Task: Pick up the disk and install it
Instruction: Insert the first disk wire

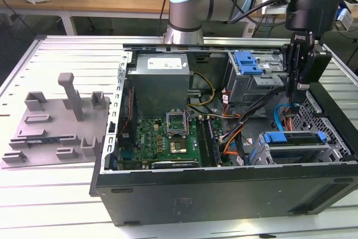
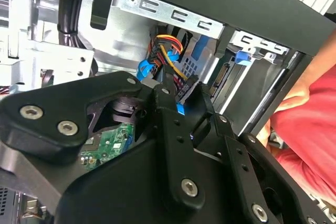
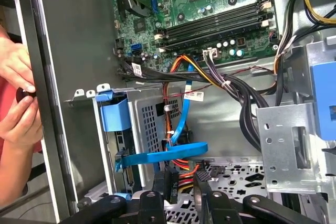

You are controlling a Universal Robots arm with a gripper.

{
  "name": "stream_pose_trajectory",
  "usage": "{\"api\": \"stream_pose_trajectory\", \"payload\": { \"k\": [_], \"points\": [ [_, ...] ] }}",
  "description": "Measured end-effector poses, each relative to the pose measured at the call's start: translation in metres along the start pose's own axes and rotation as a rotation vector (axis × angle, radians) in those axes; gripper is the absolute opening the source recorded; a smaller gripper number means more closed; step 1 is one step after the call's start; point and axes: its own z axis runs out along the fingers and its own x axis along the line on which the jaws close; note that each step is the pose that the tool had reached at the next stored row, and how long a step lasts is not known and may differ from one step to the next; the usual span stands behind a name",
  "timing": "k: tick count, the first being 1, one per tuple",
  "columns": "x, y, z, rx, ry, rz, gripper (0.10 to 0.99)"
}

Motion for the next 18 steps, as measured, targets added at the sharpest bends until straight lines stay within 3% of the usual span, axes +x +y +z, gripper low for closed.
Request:
{"api": "stream_pose_trajectory", "payload": {
  "k": [3, 4, 5, 12, 13, 15, 16, 18],
  "points": [
    [-0.0010, 0.0002, 0.0004, 0.001, 0.0055, 0.000, 0.337],
    [-0.0011, 0.0003, 0.0009, 0.001, 0.0077, 0.000, 0.208],
    [-0.0012, 0.0004, 0.0015, 0.002, 0.0100, 0.000, 0.169],
    [-0.0012, 0.0004, 0.0019, 0.002, 0.0125, 0.000, 0.169],
    [0.0005, 0.0001, 0.0002, 0.002, 0.0123, 0.000, 0.169],
    [0.0122, -0.0019, -0.0083, 0.001, 0.0110, 0.000, 0.169],
    [0.0169, -0.0027, -0.0064, 0.001, 0.0055, 0.000, 0.169],
    [0.0252, -0.0039, -0.0022, -0.004, -0.0216, 0.001, 0.169]
  ]
}}
